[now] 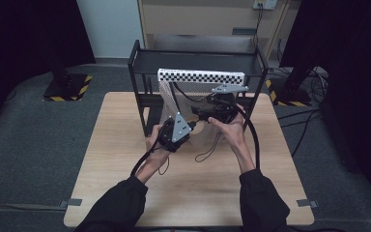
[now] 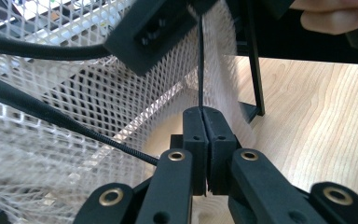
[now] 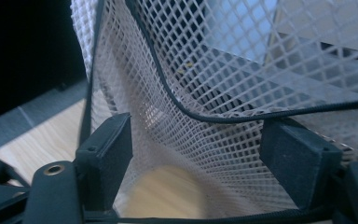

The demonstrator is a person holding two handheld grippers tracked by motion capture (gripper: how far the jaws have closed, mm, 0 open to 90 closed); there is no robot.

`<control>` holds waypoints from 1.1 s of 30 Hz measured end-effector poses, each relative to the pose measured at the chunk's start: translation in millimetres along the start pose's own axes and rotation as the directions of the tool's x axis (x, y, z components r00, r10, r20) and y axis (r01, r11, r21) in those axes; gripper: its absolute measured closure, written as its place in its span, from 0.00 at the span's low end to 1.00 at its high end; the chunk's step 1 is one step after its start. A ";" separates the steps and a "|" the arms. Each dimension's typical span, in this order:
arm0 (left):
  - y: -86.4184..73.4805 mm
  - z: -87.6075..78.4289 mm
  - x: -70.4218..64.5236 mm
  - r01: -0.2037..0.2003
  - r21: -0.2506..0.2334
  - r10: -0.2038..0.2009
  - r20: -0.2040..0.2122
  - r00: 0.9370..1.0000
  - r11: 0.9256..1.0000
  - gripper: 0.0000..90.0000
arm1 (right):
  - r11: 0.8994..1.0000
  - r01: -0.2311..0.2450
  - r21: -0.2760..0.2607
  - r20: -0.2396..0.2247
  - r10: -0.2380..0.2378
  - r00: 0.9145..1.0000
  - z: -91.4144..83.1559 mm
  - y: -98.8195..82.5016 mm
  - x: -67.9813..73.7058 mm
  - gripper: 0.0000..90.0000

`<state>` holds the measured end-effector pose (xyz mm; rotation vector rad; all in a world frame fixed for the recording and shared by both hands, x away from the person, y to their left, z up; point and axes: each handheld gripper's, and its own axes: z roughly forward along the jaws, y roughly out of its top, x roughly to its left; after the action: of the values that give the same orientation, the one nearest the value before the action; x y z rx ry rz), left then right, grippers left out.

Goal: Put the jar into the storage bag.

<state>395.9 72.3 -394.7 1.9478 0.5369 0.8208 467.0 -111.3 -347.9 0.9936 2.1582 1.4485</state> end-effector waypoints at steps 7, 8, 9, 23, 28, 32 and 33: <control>-0.8 0.2 1.3 0.008 0.006 -0.008 -0.002 1.000 1.000 0.98 | 0.993 -0.033 -0.113 -0.041 0.028 0.999 -15.3 6.1 2.3 0.24; -1.1 0.4 1.6 0.010 0.010 -0.010 -0.008 1.000 1.000 0.98 | 0.990 -0.034 -0.138 -0.041 0.029 0.999 -19.3 6.7 2.5 0.23; -1.8 0.9 2.6 0.010 0.015 -0.010 -0.011 1.000 1.000 0.98 | 0.986 -0.035 -0.163 -0.034 0.030 0.999 -23.6 7.1 2.7 0.22; -3.0 3.2 3.1 0.024 0.019 -0.024 -0.002 1.000 1.000 0.97 | 0.978 0.034 -0.205 0.138 -0.006 0.990 -68.5 -44.2 -4.9 0.15; -3.6 4.3 3.2 0.031 0.023 -0.031 0.006 1.000 0.999 0.93 | 0.987 0.050 -0.152 0.175 -0.023 0.984 -69.8 -66.7 -7.5 0.12; -4.1 5.2 2.8 0.038 0.024 -0.039 0.010 0.999 0.999 0.87 | 0.990 0.032 -0.136 0.184 -0.007 0.983 -69.3 -77.9 -10.9 0.11; -4.0 5.7 2.4 0.039 0.026 -0.040 0.012 0.999 0.999 0.85 | 0.991 0.025 -0.135 0.183 0.000 0.983 -69.2 -79.9 -11.8 0.11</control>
<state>401.5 72.5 -399.5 1.9585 0.5791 0.7794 403.1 -183.5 -393.0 1.0191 1.9062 1.4187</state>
